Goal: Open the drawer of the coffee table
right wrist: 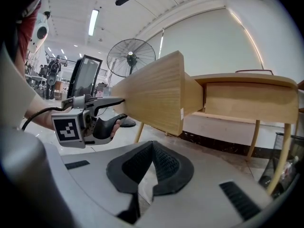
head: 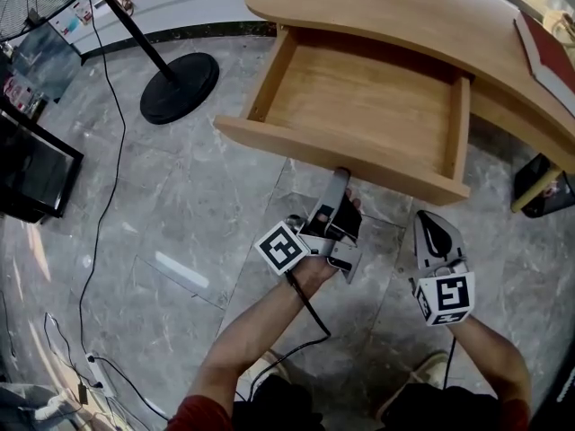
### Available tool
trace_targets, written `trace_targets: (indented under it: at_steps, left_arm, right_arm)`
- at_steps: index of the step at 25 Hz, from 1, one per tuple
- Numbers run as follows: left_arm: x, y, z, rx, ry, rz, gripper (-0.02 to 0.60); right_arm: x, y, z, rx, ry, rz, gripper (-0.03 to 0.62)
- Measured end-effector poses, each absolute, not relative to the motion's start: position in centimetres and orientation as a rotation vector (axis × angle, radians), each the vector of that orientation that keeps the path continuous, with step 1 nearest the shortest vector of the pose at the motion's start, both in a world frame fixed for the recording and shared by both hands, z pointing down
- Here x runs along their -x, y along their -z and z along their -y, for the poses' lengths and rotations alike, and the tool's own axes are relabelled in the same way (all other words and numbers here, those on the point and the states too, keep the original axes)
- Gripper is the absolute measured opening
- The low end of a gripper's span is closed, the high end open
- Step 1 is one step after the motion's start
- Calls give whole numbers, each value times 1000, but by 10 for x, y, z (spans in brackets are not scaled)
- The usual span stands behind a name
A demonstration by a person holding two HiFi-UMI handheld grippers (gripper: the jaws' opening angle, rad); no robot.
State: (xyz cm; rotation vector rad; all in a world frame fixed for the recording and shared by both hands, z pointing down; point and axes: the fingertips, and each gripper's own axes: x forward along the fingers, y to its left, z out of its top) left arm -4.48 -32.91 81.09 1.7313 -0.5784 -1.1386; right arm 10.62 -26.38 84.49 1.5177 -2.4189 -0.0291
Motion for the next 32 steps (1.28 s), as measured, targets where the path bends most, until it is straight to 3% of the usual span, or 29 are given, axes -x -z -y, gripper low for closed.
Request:
trace_targets:
  at_steps: [15,32]
  left_arm:
    - [43,-814,325,-1787,1076,618,202]
    - [11,-859,282,-2393,436,952,203]
  right_arm:
    - [-102,-852,265,-1510,7,2413,-5]
    - [-108,-858,260,-1491,-18,2419,-5]
